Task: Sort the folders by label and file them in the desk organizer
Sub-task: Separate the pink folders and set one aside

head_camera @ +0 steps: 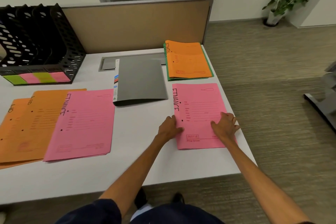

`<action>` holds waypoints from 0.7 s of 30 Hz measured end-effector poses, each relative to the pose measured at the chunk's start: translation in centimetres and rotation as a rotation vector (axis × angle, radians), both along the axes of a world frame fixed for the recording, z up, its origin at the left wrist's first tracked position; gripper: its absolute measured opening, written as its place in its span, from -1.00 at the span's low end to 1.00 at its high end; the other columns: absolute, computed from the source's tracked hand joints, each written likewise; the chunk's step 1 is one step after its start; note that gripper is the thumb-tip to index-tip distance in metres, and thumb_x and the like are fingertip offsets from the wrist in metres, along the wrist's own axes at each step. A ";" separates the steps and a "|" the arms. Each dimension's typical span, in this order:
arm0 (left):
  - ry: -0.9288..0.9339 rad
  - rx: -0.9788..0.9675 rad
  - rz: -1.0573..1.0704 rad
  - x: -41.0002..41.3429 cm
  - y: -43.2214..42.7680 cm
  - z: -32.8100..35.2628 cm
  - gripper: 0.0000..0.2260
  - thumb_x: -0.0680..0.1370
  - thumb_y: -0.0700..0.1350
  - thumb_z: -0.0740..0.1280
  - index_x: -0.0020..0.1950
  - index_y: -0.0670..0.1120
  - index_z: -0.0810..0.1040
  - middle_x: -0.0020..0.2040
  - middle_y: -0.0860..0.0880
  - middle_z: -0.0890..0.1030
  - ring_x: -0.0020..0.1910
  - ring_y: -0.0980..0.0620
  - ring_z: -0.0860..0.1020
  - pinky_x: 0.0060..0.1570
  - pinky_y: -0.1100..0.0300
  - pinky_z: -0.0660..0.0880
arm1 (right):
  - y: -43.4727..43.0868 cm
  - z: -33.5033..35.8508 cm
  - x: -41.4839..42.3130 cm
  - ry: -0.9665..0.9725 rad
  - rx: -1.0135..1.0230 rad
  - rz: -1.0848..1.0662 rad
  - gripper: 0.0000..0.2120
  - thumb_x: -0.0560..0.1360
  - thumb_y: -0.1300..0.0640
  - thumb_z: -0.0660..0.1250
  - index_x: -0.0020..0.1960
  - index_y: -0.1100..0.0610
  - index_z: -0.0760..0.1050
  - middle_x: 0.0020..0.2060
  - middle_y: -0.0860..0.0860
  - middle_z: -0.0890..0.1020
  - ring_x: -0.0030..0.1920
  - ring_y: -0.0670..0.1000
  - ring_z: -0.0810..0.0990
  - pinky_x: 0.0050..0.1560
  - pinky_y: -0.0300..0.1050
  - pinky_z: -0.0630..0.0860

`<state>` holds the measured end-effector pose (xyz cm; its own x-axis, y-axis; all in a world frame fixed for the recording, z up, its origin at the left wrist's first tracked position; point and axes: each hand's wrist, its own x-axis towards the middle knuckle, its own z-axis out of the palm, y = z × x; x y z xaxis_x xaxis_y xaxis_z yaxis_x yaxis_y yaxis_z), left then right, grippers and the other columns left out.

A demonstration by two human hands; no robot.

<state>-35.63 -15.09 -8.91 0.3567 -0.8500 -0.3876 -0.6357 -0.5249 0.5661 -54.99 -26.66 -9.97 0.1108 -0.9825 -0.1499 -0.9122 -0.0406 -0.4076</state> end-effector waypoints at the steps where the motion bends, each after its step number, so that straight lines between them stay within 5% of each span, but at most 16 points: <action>1: 0.011 -0.013 0.011 0.1 0.2 0.1 -0.52 0.54 0.05 0.38 0.36 -0.10 0.34 0.26 -0.11 0.50 0.18 -0.11 0.55 0.15 -0.07 0.55 | 0.2 0.1 0.5 -0.005 -0.009 0.019 -0.47 0.44 0.01 0.40 0.35 0.15 0.38 0.31 0.14 0.39 0.35 0.17 0.29 0.28 0.16 0.26; 7: 0.012 -0.095 0.154 1.8 2.4 0.4 -0.40 0.56 0.02 0.37 0.53 -0.04 0.22 0.31 -0.09 0.49 0.24 -0.06 0.51 0.21 0.02 0.46 | 1.5 0.8 5.0 -0.154 -0.003 0.131 -0.61 0.46 0.08 0.40 0.26 0.10 0.45 0.25 0.10 0.45 0.31 0.13 0.34 0.28 0.10 0.25; 16: 0.004 -0.216 0.380 9.8 8.9 0.8 -0.57 0.56 -0.06 0.38 0.40 -0.02 0.38 0.21 -0.08 0.54 0.06 0.05 0.51 0.06 0.20 0.42 | 7.1 2.4 15.3 -0.328 0.003 0.310 -0.68 0.48 0.15 0.39 0.22 0.14 0.50 0.19 0.09 0.53 0.23 0.13 0.47 0.22 0.04 0.38; 21: -0.017 -0.273 0.498 15.5 14.1 1.3 -0.61 0.55 -0.11 0.37 0.36 -0.05 0.42 0.20 -0.09 0.53 0.12 -0.02 0.52 0.08 0.11 0.46 | 11.7 2.8 22.0 -0.378 0.081 0.392 -0.71 0.49 0.14 0.38 0.20 0.12 0.48 0.14 0.06 0.56 0.14 0.10 0.57 0.21 0.10 0.47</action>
<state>-20.13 -1.03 -7.59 0.7442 -0.6464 -0.1685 -0.3590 -0.5997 0.7151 -32.99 -14.97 -7.18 0.5265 -0.8441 -0.1018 -0.6247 -0.3028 -0.7198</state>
